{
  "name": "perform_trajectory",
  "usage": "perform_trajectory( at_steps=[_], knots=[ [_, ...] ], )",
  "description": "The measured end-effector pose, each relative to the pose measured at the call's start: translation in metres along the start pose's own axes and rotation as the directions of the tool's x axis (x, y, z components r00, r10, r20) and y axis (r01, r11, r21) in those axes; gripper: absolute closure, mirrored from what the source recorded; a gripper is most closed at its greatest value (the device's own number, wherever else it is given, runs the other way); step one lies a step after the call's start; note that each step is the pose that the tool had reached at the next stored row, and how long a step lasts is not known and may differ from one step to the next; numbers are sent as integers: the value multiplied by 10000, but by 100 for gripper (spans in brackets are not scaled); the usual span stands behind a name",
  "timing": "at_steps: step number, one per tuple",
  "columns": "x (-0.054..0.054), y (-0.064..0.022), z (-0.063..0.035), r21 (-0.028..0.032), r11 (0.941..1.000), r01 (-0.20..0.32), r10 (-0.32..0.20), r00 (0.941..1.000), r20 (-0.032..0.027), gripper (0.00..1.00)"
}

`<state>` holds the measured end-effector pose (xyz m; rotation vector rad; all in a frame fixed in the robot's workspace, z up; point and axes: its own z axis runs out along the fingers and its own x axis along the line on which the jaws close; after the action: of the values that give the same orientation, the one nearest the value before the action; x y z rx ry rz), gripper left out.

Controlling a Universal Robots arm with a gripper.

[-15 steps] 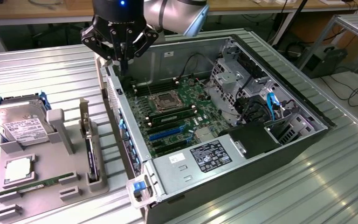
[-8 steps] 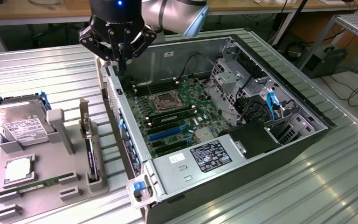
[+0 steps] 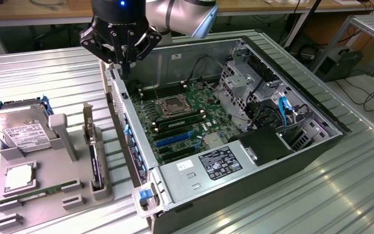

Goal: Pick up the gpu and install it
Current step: 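Reach for the gpu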

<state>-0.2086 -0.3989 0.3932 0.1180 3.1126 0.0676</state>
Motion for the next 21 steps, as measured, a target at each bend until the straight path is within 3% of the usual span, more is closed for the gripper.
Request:
perform_trajectory(
  at_steps=[21],
  knots=[
    [94,-7,-2,-1,10000,0,0,10000,1,89]
  ],
)
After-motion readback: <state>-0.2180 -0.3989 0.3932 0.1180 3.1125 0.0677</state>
